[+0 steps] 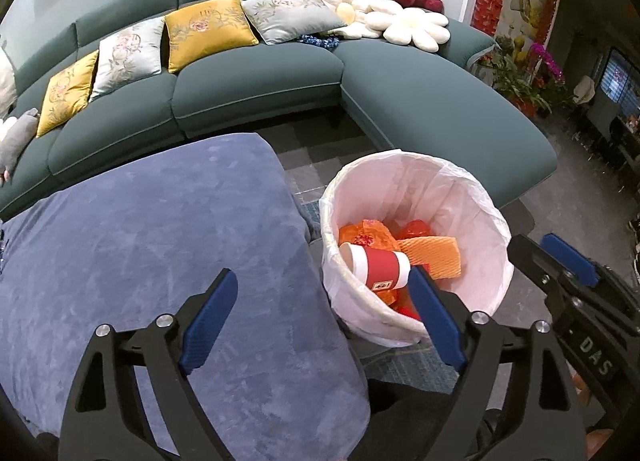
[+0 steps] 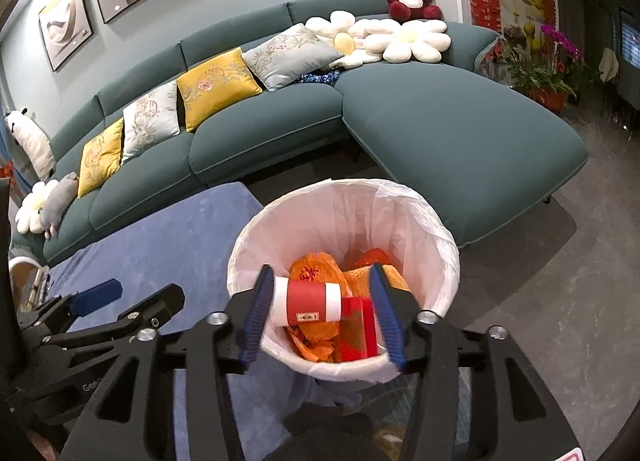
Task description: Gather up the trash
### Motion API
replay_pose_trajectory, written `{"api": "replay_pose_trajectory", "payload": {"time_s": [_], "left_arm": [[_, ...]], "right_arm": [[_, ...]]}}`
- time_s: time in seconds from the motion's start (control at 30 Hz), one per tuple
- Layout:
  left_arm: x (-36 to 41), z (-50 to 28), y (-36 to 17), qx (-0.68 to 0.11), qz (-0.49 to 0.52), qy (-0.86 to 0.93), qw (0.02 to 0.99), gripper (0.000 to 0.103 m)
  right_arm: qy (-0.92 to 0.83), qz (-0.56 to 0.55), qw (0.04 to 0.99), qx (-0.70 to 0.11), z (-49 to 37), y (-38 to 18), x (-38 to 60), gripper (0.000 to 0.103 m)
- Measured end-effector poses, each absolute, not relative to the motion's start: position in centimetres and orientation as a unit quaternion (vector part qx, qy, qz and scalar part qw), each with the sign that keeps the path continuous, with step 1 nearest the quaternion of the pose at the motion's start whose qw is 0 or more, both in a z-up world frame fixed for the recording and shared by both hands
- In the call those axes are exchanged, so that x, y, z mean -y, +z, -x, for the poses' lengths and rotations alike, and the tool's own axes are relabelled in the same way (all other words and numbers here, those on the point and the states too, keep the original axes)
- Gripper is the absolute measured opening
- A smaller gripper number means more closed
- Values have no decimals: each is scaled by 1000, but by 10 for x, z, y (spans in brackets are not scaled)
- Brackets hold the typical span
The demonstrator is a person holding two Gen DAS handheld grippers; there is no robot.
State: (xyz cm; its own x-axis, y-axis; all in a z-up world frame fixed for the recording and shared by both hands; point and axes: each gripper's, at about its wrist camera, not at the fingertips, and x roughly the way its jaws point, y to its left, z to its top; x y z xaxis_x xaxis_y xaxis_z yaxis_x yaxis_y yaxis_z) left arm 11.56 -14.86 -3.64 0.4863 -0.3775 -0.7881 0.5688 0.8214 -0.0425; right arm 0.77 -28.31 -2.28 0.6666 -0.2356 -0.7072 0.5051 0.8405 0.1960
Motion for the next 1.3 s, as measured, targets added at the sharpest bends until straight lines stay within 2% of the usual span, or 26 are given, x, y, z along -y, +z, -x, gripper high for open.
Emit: {"api": "replay_pose_trajectory", "payload": {"time_s": [0.13,0.3,0.37,0.67,0.7,0.73,1.3], "left_arm": [[143,-113,-37,-428,-105,-261,859,86],[139,-110,-38,-432,-98,-245,863,90],[140,-108,-38,-429,-100,-240,865,90],[145,-100,-50,-434,-120,-229,863,91],[145,-99,-51,-434,-122,-228,863,91],[146,-99,-52,-434,-124,-225,863,91],[150,-95,-63,-453,-131,-224,853,91]], "right_arm": [[-214,-179,893,-352,0,-19,278,69],[-217,-154,890,-370,4,-20,274,71],[-214,-148,890,-375,4,-21,272,79],[-212,-140,883,-393,8,-32,272,86],[-212,-142,882,-396,8,-33,273,89],[-211,-143,880,-401,8,-36,274,97],[-217,-130,877,-408,12,-45,276,96]]}}
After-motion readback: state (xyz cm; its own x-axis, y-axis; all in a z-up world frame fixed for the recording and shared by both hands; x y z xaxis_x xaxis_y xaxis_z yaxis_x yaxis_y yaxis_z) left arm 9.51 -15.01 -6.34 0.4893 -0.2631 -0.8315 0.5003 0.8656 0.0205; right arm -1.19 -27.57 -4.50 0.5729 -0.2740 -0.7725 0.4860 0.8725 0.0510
